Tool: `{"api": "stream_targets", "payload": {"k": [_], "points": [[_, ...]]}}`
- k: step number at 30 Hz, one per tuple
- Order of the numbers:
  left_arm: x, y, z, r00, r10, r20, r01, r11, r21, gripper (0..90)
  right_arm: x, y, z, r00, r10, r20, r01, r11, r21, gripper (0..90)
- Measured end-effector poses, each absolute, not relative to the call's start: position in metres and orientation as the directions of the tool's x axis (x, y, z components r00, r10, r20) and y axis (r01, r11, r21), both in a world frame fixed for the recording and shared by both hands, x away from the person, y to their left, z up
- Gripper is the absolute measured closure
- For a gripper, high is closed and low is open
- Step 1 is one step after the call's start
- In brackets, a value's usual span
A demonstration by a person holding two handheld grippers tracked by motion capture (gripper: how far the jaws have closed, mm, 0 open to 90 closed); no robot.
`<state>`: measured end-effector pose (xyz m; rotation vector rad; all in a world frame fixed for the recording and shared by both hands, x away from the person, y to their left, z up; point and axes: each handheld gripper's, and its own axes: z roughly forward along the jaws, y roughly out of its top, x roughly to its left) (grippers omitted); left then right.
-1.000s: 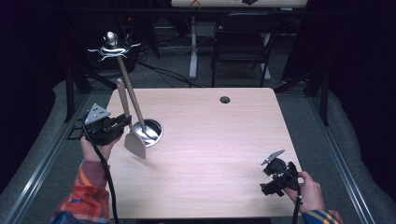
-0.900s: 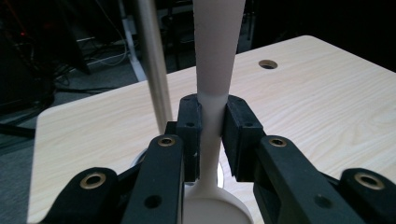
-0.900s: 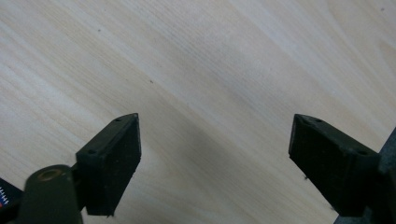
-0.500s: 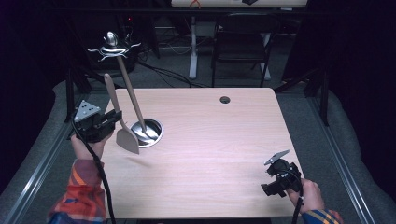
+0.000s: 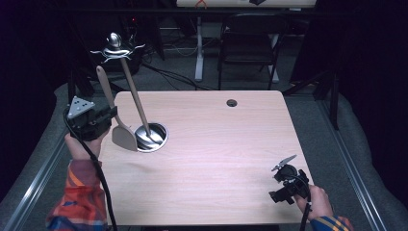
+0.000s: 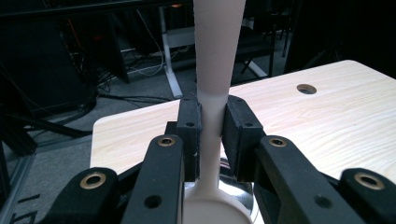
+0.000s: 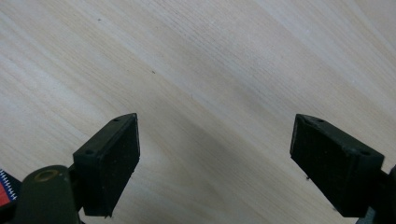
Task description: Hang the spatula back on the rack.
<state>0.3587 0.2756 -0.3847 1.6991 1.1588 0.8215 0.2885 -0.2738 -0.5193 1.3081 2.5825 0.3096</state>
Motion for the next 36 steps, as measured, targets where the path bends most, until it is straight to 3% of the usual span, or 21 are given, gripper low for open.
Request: {"api": "stream_targets", "payload": {"k": [36], "points": [[0.380, 0.268, -0.376, 0.333, 0.942, 0.040, 0.381, -0.173, 0.908, 77.5, 0.290, -0.272, -0.524, -0.573, 0.813, -0.104, 0.775, 0.579, 0.253, 15.6]]}}
